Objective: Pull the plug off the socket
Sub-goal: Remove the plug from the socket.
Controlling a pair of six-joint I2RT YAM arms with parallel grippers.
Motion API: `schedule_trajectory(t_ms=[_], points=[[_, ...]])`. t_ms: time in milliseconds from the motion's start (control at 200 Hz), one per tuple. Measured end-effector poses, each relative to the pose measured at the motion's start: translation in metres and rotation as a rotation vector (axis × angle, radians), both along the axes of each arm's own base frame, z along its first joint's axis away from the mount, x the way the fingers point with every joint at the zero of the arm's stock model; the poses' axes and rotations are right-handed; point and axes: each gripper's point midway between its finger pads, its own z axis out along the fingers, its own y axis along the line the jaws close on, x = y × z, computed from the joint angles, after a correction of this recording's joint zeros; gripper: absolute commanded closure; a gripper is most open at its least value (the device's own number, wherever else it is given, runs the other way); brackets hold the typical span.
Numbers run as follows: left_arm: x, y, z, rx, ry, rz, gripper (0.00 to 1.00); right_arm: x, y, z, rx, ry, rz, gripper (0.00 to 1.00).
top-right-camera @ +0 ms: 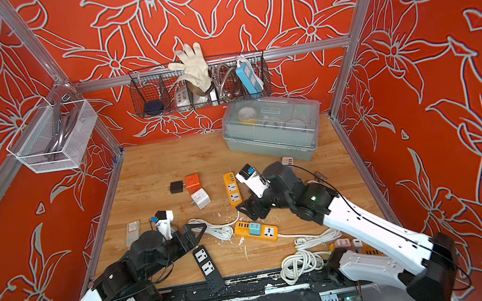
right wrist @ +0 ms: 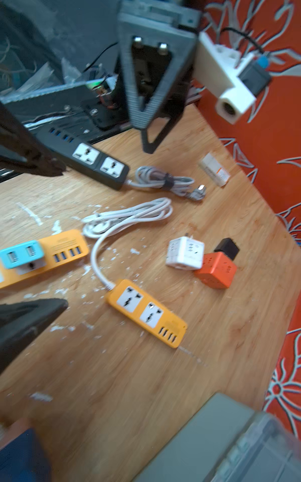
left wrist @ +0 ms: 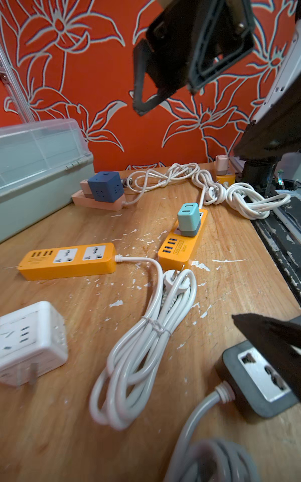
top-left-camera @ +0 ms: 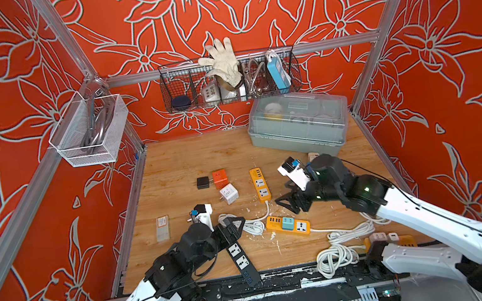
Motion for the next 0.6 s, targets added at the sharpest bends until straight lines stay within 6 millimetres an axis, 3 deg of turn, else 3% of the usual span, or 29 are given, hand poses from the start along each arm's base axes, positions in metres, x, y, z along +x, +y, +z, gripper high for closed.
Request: schedule_trajectory(t_ms=[205, 245, 390, 600], points=[[0.007, -0.035, -0.024, -0.046, 0.144, -0.047, 0.09, -0.027, -0.034, -0.047, -0.117, -0.109, 0.094, 0.05], [0.008, -0.041, -0.030, -0.052, 0.172, -0.054, 0.08, -0.030, -0.035, -0.050, -0.135, -0.133, 0.125, 0.00], [0.010, -0.056, -0.046, -0.070, 0.258, -0.064, 0.07, -0.030, -0.034, -0.064, -0.203, -0.181, 0.198, 0.00], [0.012, -0.073, -0.063, -0.083, 0.351, -0.062, 0.09, -0.035, -0.024, -0.105, -0.292, -0.173, 0.360, 0.02]])
